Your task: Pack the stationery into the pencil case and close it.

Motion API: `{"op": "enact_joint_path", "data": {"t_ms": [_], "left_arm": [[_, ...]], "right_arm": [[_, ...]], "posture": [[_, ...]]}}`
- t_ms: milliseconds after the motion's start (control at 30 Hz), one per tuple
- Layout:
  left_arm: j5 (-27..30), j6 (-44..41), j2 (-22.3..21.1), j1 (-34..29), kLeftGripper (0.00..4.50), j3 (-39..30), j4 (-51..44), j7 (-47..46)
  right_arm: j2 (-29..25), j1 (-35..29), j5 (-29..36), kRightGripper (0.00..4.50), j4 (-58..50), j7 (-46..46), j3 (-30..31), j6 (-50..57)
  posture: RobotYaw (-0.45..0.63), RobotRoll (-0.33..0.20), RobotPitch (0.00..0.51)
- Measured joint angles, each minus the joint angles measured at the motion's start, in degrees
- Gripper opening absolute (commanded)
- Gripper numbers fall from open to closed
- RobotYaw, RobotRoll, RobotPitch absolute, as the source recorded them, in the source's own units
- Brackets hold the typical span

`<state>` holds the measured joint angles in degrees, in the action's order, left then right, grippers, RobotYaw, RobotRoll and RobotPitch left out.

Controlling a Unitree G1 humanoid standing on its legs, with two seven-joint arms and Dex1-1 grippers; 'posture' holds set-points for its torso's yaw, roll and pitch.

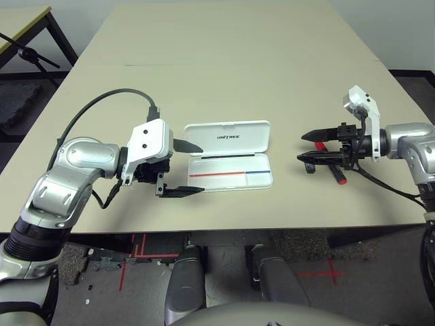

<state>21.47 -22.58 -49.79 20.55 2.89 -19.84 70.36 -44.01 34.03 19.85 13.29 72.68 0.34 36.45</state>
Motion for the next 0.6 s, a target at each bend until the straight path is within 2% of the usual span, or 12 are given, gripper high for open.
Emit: {"op": "enact_joint_path", "data": {"t_ms": [167, 233, 400, 600], "left_arm": [[0.00, 1.82, 0.01, -1.17, 4.48, 0.03, 0.50, 0.02], [-0.09, 2.27, 0.04, -1.17, 4.48, 0.10, 0.62, 0.02], [-0.45, 3.07, 0.18, -1.06, 4.48, 1.10, 1.77, 0.02], [-0.82, 3.17, 0.20, -0.79, 4.48, 2.21, 2.52, 0.02]], "right_arm": [[1.14, 2.17, -3.41, 4.50, -1.08, -15.87, -1.23, 8.39], [0.91, 2.65, -4.02, 4.50, -2.79, -19.34, -1.32, 12.32], [0.36, 2.56, -3.52, 4.50, -6.55, -24.44, -2.18, 21.83], [-0.65, -0.05, -3.47, 4.50, -6.58, -26.92, -2.15, 26.75]], "posture": [[-0.05, 0.000, 0.160], [-0.05, 0.000, 0.160], [-0.06, 0.000, 0.161], [-0.06, 0.000, 0.157]]}}
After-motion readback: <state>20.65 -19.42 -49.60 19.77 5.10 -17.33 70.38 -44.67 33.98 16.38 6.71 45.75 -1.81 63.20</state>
